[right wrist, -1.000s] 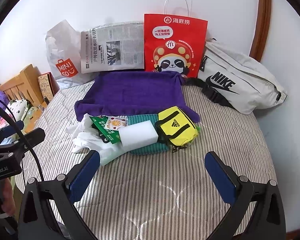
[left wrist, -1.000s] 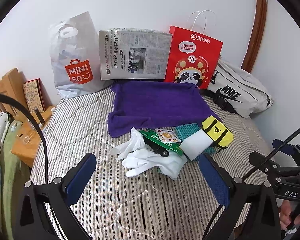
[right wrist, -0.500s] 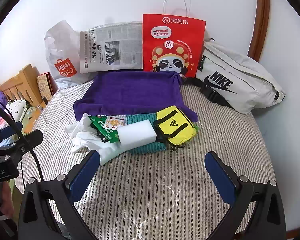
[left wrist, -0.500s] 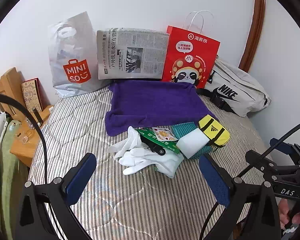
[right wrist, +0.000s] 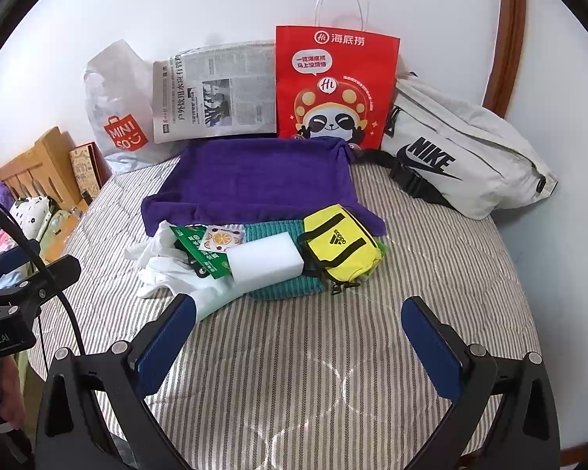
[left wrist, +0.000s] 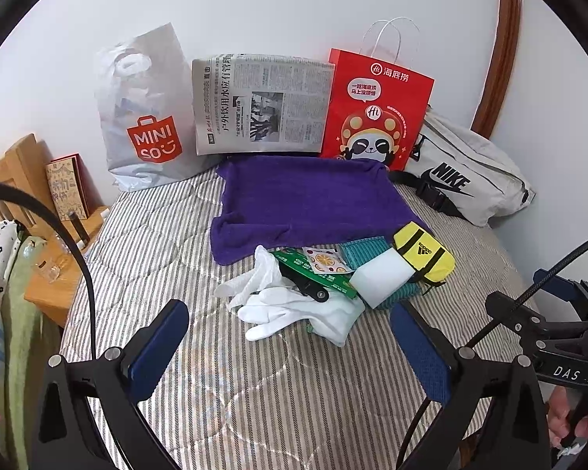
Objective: Organize soft objects
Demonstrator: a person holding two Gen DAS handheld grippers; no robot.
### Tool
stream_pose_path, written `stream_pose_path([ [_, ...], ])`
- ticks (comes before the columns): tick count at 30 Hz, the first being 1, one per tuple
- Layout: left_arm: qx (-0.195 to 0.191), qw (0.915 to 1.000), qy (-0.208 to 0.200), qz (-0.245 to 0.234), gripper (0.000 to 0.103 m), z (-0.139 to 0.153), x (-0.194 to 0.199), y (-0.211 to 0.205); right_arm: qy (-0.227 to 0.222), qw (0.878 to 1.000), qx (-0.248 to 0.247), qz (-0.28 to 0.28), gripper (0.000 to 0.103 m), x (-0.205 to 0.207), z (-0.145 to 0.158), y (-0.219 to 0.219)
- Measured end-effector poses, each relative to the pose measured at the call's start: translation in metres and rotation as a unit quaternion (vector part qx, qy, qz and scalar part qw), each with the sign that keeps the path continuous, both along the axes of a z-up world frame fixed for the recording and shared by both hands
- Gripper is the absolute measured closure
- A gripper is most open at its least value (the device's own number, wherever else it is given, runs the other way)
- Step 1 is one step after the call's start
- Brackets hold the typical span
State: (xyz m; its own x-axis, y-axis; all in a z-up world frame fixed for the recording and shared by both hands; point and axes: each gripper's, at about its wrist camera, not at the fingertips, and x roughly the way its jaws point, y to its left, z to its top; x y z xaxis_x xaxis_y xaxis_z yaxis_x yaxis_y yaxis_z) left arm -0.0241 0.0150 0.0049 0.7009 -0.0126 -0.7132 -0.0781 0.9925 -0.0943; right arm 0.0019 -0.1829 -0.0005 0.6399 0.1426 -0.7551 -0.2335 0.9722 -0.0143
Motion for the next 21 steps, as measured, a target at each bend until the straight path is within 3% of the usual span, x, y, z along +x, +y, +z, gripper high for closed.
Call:
stream_pose_path([
  [21, -0.001, 1.0000, 0.001, 0.004, 0.000, -0.0006, -0.0030, -0.0015, 0.001, 1.000, 0.009, -0.006, 0.000, 0.0007, -0.0013, -0.0026],
])
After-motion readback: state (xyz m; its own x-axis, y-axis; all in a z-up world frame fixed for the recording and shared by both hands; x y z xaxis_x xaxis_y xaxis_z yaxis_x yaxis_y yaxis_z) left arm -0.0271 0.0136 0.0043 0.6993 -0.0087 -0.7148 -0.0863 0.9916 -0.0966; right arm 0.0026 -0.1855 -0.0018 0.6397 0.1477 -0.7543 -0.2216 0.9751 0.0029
